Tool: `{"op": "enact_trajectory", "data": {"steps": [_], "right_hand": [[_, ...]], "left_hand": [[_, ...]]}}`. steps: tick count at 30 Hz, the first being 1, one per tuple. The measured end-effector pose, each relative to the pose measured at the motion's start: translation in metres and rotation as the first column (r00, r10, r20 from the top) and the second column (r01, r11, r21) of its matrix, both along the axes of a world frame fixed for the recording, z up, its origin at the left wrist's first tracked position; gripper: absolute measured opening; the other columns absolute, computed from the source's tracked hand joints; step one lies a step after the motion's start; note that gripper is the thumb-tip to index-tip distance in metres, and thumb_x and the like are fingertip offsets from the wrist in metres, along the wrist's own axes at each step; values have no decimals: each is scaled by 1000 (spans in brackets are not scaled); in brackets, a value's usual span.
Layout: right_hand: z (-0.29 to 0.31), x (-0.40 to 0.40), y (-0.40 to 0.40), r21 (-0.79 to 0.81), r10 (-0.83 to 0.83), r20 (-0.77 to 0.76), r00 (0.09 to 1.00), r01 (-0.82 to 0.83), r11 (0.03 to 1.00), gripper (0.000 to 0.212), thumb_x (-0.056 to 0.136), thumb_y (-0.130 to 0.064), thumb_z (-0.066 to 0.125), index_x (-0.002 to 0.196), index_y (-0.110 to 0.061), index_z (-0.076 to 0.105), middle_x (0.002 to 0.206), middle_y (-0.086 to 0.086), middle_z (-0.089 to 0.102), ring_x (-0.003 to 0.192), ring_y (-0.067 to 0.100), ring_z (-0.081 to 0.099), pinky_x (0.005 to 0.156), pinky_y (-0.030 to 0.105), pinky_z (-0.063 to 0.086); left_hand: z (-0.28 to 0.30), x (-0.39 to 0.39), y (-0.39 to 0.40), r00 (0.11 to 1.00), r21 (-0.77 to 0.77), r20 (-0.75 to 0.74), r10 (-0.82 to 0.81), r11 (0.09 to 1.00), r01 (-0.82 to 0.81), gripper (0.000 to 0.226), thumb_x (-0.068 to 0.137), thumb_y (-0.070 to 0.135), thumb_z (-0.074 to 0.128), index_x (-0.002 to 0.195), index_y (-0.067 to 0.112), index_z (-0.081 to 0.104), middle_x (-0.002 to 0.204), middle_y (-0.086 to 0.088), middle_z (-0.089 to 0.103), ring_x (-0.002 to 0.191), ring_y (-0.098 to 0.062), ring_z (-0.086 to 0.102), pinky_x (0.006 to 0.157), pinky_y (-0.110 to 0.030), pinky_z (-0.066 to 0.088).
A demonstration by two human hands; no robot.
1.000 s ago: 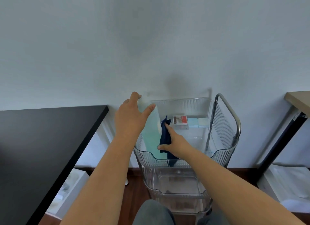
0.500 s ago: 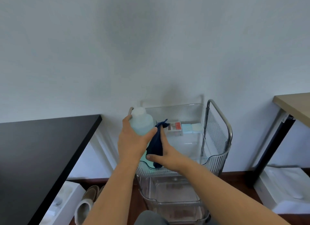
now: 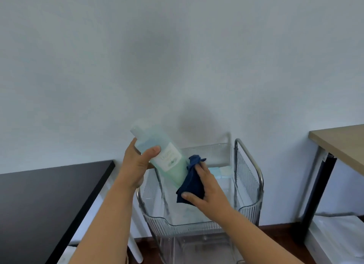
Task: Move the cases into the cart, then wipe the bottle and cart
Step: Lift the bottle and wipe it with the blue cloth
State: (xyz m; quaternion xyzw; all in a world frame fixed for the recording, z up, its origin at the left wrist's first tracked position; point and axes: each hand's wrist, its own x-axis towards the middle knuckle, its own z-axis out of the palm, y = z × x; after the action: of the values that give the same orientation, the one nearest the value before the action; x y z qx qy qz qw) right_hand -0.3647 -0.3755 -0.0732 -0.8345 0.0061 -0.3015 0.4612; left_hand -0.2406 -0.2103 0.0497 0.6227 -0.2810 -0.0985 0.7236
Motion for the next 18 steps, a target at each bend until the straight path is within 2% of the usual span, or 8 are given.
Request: {"op": "enact_trajectory", "data": {"steps": [2, 4, 6, 9, 12, 14, 16, 18], "right_hand": [[1, -1, -7, 71, 21, 9, 1000, -22, 997, 90, 75, -64, 69, 145, -57, 13, 156, -18, 24, 141, 5, 28, 113, 38, 35], [2, -3, -12, 96, 38, 7, 999, -39, 995, 96, 70, -60, 76, 146, -50, 18, 147, -16, 35, 138, 13, 37, 109, 44, 40], [4, -4, -11, 3, -9, 50, 999, 9, 1000, 100, 67, -62, 78, 144, -53, 16, 144, -17, 33, 133, 6, 39, 107, 32, 43], [8, -7, -8, -86, -104, 158, 982, 118, 989, 104, 66, -66, 76, 144, -55, 9, 150, -18, 22, 134, 0, 33, 105, 11, 36], [10, -9, -6, -108, -161, 264, 951, 195, 975, 105, 66, -65, 77, 147, -48, 12, 150, -11, 26, 132, 8, 40, 102, 26, 46], [12, -10, -3, -110, -188, 317, 930, 233, 966, 106, 67, -63, 78, 149, -41, 15, 150, -2, 30, 128, 15, 45, 97, 37, 51], [15, -11, 0, -178, -222, 354, 909, 299, 938, 104, 70, -63, 76, 150, -34, 17, 149, 6, 33, 125, 20, 48, 94, 40, 51], [20, -12, 3, -276, -236, 348, 907, 340, 899, 101, 71, -65, 73, 150, -31, 18, 149, 9, 34, 124, 24, 50, 94, 42, 48]], "left_hand": [[7, 4, -2, 993, 25, 14, -118, 993, 118, 63, 53, 40, 88, 110, 22, 68, 99, -1, 75, 91, -20, 73, 63, -34, 59], [13, 8, -6, 979, 55, 10, -204, 978, 203, 82, 45, 48, 94, 115, 15, 66, 101, -4, 74, 93, -21, 71, 67, -35, 59], [16, 8, -11, 964, 54, -11, -264, 963, 264, 92, 41, 50, 95, 118, 9, 63, 102, -4, 75, 94, -21, 71, 69, -33, 59], [12, -4, -23, 953, -55, -60, -298, 954, 295, 94, 40, 51, 95, 118, 9, 63, 106, -5, 75, 98, -21, 71, 79, -35, 60], [1, -29, -35, 973, -160, -62, -224, 964, 212, 100, 46, 60, 91, 125, 8, 60, 118, -11, 71, 110, -30, 66, 93, -45, 54], [-7, -51, -42, 994, -178, -14, -104, 979, 100, 108, 47, 67, 87, 133, 11, 50, 127, -16, 64, 115, -33, 62, 92, -50, 54], [-15, -69, -48, 997, -149, 41, 61, 987, -54, 112, 41, 68, 89, 131, 20, 42, 126, -13, 60, 113, -27, 63, 84, -40, 57], [-19, -76, -51, 984, -161, 52, 173, 973, -163, 103, 43, 55, 93, 128, 23, 44, 122, -10, 61, 110, -25, 64, 80, -36, 58]]}}
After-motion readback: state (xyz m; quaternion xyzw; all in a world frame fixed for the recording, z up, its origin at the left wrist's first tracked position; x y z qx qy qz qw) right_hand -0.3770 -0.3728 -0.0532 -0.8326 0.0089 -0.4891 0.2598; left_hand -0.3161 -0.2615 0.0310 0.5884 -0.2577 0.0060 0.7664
